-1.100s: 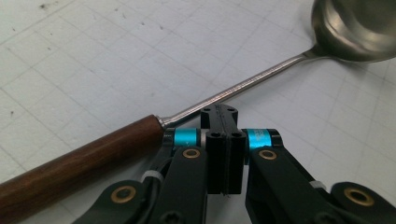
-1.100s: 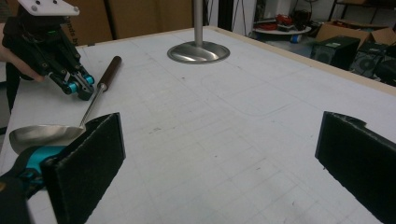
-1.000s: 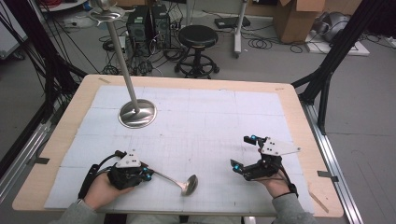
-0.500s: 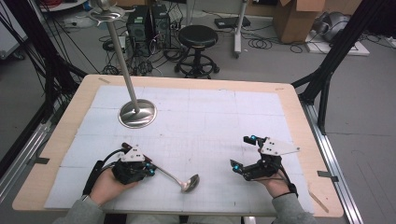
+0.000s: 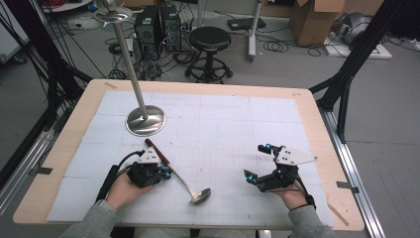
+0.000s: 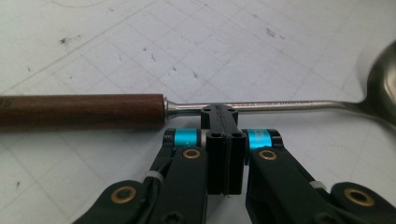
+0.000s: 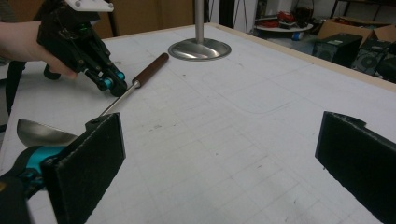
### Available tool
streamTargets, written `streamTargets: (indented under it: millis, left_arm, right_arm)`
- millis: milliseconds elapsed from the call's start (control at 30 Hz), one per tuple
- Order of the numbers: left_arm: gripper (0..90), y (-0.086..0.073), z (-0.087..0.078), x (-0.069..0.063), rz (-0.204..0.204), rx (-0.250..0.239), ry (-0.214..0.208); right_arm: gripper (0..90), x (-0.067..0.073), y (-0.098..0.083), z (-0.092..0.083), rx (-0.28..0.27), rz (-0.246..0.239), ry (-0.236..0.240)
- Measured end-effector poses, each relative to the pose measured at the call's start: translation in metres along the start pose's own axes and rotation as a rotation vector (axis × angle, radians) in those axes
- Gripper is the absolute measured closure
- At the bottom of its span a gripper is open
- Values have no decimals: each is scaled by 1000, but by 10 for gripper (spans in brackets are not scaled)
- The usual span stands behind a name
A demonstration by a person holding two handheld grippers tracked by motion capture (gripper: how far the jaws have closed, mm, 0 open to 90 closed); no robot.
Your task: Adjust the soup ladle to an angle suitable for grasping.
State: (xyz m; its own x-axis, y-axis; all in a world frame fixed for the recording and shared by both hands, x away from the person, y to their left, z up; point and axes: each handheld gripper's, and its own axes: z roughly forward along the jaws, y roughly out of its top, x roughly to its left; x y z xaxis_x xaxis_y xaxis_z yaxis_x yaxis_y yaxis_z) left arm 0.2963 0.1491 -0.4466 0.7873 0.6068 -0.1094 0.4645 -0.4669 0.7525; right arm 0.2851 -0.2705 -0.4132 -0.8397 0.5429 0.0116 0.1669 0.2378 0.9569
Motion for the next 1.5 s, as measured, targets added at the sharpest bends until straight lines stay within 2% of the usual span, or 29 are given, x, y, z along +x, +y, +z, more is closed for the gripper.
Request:
streamTargets:
  millis: [67,133,233,400,567,700,767,833,867,967,1133,1200,1300,1333,1500]
  left_arm:
    - [899,2,3,0,-4,-6,1]
    - [898,4,6,1,19,-15,-8]
    - [898,8,11,4,6,-14,-23]
    - [898,12,15,3,11,-12,-19]
    - [898,15,21,7,-26,-28,-41]
    - [898,16,23,7,-26,-35,-46]
    - [898,16,23,5,-13,-32,-33]
    - [899,18,22,1,32,-46,23]
    - [899,18,22,-1,49,-56,31]
    - [899,21,20,-8,78,-74,16]
    - [899,28,21,-21,111,-72,-10]
    - [898,32,24,-31,137,-69,-44]
    - [898,34,26,-38,154,-62,-60]
    - [898,34,30,-43,161,-44,-76]
    - [898,34,37,-50,170,-12,-93]
  right_arm:
    - [4,0,0,0,1,-1,1]
    - [4,0,0,1,3,-2,2]
    - [4,0,0,1,5,1,1]
    - [4,0,0,1,4,0,1]
    - [4,0,0,1,4,-1,3]
    - [4,0,0,1,3,-3,4]
    - [4,0,0,1,4,1,5]
    - [4,0,0,1,1,-2,3]
    - [4,0,0,1,0,0,4]
    - [4,0,0,0,-1,0,6]
    - [4,0,0,1,2,2,8]
    - [4,0,0,1,2,2,6]
    - [4,0,0,1,4,2,7]
    - [4,0,0,1,4,2,7]
    - [4,0,0,1,3,2,8]
